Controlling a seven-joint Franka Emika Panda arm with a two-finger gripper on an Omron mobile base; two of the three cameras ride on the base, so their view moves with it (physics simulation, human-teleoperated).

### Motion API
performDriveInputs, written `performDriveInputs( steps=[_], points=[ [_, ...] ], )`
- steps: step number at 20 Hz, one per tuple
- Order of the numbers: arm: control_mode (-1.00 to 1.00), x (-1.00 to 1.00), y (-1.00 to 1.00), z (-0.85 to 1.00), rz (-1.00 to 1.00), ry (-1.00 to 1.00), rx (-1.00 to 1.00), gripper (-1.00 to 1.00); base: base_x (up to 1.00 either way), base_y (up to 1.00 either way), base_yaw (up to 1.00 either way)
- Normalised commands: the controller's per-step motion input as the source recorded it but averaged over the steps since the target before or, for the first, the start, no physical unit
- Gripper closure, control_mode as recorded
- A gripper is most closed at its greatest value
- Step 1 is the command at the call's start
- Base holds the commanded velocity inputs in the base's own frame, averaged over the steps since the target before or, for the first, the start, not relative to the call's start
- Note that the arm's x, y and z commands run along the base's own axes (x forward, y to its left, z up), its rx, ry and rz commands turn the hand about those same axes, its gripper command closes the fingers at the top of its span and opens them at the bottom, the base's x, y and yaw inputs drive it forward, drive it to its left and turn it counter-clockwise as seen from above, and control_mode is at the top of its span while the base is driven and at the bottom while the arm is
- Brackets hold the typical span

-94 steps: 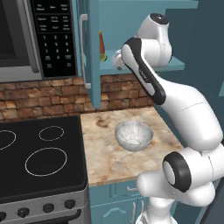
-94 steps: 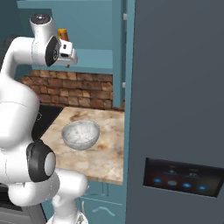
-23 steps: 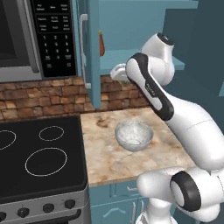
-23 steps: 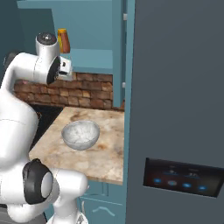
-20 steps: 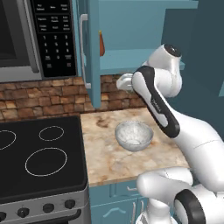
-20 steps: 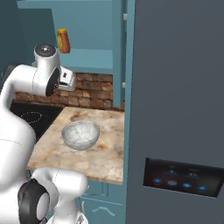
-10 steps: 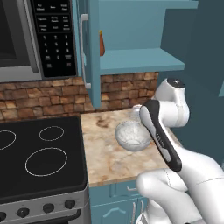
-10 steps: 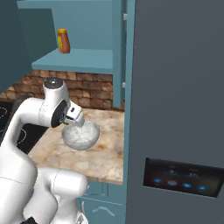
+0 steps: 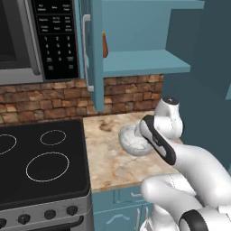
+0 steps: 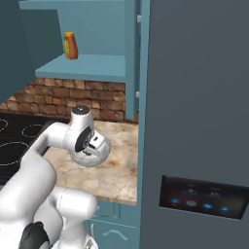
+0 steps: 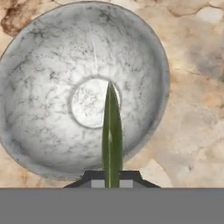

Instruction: Pick the lemon wedge from the cabinet and place it in the bowl. Then pick the bowl and place it in the sink. Then turn on the sink facuet.

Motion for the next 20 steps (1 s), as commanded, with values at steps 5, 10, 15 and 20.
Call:
performDriveInputs(
  steps=[5, 10, 15, 20],
  points=[
    [-1.0, 0.66, 0.09, -0.4, 0.0, 0.0, 0.0, 1.0, 0.0, 0.0, 0.0],
    [-1.0, 0.26, 0.23, -0.11, 0.0, 0.0, 0.0, 1.0, 0.0, 0.0, 0.0],
    [-1.0, 0.0, 0.08, -0.07, 0.0, 0.01, 0.0, -1.0, 0.0, 0.0, 0.0],
    [-1.0, 0.0, 0.04, -0.01, 0.0, 0.03, 0.0, -1.0, 0.0, 0.0, 0.0]
  ],
)
